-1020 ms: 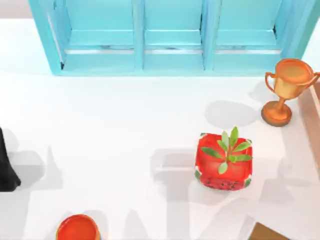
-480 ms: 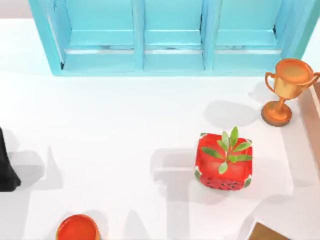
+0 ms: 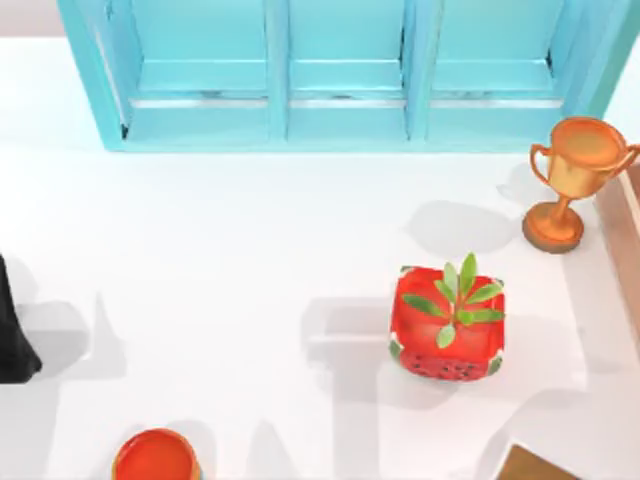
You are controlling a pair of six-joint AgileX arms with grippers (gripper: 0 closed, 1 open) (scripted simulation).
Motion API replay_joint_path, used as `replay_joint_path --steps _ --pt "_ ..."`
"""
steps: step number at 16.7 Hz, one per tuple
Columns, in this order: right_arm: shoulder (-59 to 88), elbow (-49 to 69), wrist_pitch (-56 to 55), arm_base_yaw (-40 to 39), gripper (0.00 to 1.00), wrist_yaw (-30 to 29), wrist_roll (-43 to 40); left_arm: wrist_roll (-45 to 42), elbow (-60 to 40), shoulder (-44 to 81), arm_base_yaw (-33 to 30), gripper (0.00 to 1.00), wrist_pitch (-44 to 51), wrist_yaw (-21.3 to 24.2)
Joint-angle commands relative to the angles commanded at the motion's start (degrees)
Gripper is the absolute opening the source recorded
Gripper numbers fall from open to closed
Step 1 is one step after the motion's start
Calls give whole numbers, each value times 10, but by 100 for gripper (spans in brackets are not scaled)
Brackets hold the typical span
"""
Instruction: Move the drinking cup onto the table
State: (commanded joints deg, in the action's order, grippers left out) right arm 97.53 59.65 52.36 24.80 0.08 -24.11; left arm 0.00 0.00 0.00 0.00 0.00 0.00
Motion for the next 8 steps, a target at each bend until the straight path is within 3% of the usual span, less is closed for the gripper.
replay_joint_path --steps 6,8 --pt "0 0 0 0 2 0 0 0 0 0 0 100 0 0" --pt "0 0 0 0 0 0 0 0 0 0 0 100 0 0"
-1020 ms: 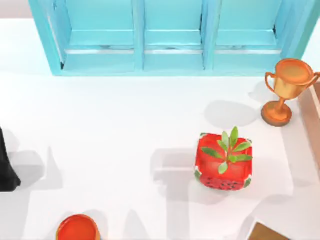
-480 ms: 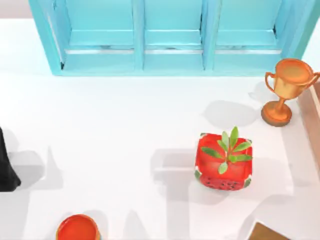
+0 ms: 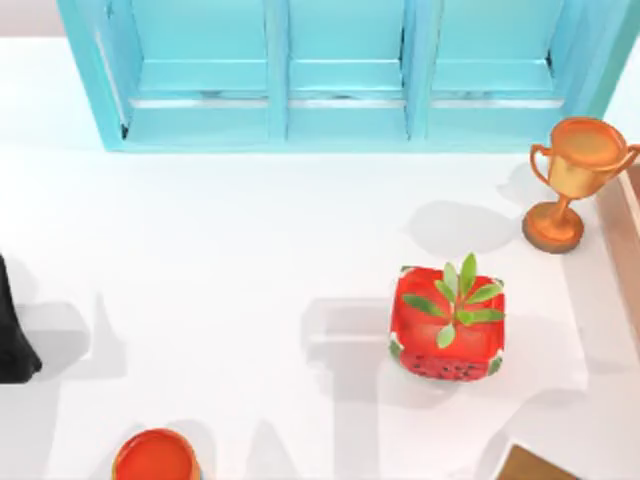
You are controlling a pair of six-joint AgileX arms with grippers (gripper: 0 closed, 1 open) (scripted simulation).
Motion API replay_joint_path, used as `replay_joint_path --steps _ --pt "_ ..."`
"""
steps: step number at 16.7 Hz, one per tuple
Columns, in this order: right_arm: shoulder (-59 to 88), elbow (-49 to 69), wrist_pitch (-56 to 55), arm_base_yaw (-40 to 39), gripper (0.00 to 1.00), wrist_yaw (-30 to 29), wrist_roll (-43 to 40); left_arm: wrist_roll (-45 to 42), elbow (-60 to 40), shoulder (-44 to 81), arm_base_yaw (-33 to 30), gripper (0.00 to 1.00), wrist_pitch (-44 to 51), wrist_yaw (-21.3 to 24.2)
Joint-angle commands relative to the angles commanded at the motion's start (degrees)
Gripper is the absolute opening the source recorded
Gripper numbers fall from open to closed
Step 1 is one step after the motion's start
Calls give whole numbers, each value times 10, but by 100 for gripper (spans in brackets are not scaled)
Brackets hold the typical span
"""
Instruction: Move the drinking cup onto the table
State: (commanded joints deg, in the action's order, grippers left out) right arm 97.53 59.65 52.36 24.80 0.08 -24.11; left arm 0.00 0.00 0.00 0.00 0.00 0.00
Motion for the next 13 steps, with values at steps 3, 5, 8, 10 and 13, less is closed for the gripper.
replay_joint_path --steps 3,5,8,10,13 --pt "0 0 0 0 0 0 0 0 0 0 0 100 0 0" --pt "0 0 0 0 0 0 0 0 0 0 0 100 0 0" --pt "-1 2 2 -2 0 0 2 0 0 0 0 100 0 0" --pt "-8 16 23 -21 0 0 23 0 0 0 0 100 0 0" --pt "-37 57 97 -79 0 0 83 0 0 0 0 100 0 0"
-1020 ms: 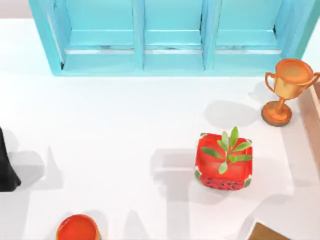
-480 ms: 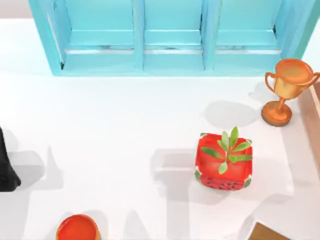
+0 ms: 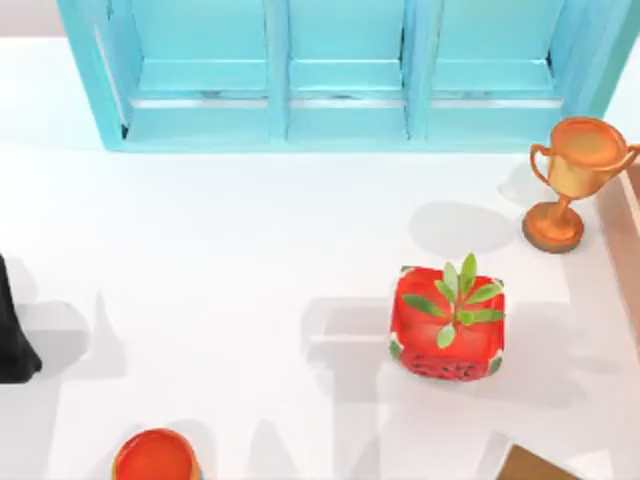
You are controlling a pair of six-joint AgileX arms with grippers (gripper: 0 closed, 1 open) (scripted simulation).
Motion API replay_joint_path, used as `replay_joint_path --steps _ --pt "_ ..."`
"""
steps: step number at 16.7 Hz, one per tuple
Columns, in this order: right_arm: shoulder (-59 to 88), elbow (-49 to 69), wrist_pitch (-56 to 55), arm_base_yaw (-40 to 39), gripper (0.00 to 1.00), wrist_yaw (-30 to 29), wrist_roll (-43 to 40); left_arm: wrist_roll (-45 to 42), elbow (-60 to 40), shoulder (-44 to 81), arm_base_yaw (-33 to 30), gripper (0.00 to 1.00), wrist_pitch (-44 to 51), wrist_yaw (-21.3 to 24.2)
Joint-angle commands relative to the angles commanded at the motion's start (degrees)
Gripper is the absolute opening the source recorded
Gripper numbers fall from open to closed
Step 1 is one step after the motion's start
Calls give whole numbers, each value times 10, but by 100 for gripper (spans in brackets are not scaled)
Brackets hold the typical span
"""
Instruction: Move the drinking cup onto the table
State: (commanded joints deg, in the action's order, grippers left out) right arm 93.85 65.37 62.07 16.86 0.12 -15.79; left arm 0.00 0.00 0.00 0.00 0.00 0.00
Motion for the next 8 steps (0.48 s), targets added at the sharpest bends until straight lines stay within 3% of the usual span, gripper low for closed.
replay_joint_path --steps 4,8 --pt "-49 57 107 -95 0 0 90 0 0 0 0 100 0 0" --pt "-65 71 131 -119 0 1 115 0 0 0 0 100 0 0"
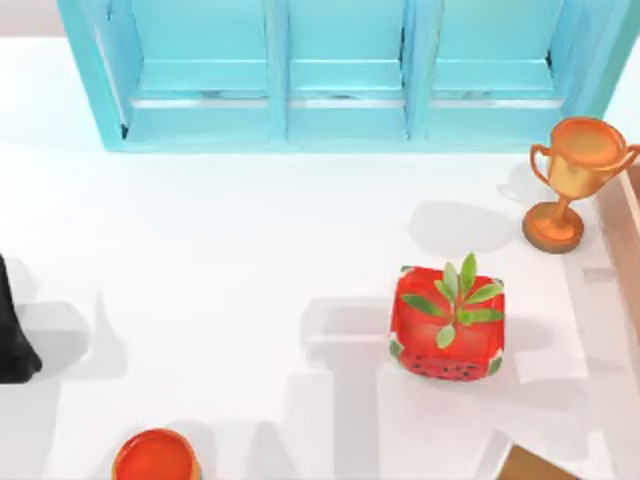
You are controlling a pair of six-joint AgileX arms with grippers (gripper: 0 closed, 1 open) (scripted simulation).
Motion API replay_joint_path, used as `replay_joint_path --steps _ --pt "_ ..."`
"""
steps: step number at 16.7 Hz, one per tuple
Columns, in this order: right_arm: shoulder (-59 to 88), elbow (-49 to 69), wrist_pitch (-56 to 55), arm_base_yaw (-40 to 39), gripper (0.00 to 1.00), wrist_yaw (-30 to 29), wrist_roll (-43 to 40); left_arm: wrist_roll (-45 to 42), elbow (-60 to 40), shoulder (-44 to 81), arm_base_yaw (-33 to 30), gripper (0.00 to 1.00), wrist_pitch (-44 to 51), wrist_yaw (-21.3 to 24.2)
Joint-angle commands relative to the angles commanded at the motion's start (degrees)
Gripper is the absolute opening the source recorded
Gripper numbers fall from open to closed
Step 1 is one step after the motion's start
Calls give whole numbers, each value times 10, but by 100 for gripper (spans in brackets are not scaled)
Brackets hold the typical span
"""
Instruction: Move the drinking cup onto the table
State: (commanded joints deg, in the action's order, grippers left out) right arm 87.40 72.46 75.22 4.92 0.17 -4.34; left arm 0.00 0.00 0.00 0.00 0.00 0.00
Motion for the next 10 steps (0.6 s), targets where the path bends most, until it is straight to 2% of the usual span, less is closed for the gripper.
replay_joint_path --steps 5,10 --pt "13 18 5 -12 0 1 18 0 0 0 0 100 0 0" --pt "87 146 44 -117 0 -1 134 0 0 0 0 100 0 0"
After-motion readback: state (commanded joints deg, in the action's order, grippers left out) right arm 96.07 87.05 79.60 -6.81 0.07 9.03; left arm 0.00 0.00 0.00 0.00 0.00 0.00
